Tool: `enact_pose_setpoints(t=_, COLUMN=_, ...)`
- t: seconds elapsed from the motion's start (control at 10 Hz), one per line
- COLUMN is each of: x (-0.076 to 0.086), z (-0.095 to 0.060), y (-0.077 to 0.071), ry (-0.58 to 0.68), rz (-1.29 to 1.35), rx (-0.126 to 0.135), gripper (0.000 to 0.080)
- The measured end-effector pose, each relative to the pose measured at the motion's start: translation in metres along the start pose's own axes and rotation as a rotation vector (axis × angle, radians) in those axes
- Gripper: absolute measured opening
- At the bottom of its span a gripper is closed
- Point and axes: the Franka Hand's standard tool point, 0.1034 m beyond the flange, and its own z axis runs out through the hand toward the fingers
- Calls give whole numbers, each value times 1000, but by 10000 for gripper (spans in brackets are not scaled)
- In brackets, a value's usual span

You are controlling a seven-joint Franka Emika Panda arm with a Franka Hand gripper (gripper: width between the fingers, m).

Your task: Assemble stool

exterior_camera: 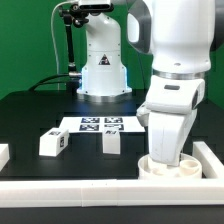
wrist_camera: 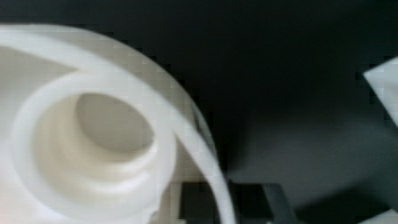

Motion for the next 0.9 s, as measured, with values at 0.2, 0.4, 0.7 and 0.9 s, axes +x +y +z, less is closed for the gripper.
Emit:
enact_pose_setpoints(t=0.2, x=0, z=0, y=0, ry=0, rz=4, rx=0, gripper=31)
enact_pose_setpoints(t=0.4, x=0, z=0, y=0, ry=-1, rz=5, rx=1, gripper=31)
enact_pose_setpoints(t=0.7, x=1, z=-5, y=0, ry=2, rz=16, rx=-5, gripper=408)
enact_pose_setpoints(t=0.9, x=5, z=-21, y=-2, ry=7, rz=10, rx=-15, gripper=584)
